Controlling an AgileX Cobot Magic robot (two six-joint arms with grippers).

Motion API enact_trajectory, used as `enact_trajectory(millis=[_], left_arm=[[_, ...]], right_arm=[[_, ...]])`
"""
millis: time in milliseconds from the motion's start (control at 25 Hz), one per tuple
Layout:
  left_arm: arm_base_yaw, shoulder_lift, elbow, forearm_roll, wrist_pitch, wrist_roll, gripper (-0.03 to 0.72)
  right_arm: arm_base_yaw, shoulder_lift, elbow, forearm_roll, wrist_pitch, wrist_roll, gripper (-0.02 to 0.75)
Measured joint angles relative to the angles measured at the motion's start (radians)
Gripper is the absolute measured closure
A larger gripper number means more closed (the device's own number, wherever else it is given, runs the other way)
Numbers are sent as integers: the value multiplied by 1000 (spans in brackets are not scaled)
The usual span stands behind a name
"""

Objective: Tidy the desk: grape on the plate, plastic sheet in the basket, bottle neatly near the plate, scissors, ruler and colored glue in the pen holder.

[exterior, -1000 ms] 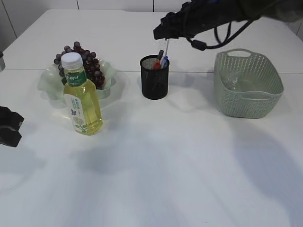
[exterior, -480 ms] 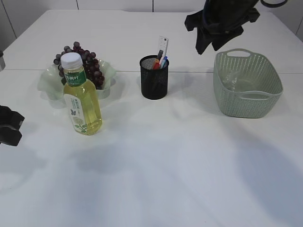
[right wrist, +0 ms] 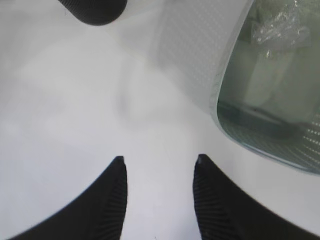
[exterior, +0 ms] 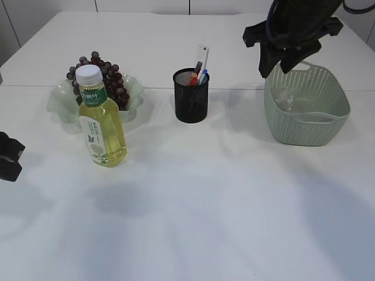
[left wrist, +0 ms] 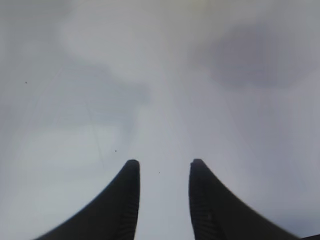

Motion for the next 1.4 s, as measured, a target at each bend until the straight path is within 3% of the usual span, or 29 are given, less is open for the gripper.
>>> enact_trajectory(millis=[920, 1400], left_arm=[[0, -319, 6, -28, 165, -9, 429], [0, -674, 231, -26, 154, -13, 429]], right_arm=[[0, -465, 426, -28, 0, 0, 387], [0, -909, 808, -29, 2, 22, 387]])
